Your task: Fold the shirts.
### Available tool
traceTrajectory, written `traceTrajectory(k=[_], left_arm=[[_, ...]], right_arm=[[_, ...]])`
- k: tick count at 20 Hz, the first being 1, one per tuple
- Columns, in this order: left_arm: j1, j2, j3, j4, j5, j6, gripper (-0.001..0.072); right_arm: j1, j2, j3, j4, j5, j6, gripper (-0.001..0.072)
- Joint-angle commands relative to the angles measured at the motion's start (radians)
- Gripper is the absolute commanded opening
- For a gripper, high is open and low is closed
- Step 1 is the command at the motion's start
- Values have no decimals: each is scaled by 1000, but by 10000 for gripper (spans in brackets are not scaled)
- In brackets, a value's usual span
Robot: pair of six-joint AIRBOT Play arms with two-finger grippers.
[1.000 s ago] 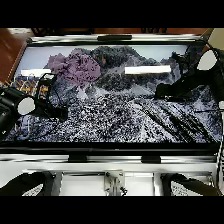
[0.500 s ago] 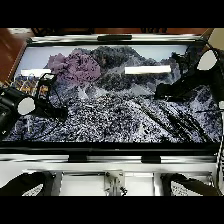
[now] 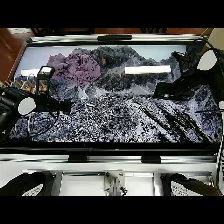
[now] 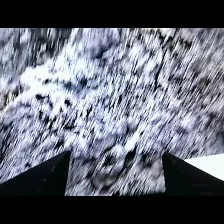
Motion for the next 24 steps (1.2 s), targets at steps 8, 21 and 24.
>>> traceTrajectory(k=[8,21,24], left_arm=[[116,-321,235,74,307,-81,704],[279,-952,810,-44,149,-96,703],[272,-988,810,-73,176,-96,705]], right_arm=[[1,0,0,5,-161,-60,678],[1,0,-1,58,-226,-75,678],[1,0,0,87,-226,-74,678]])
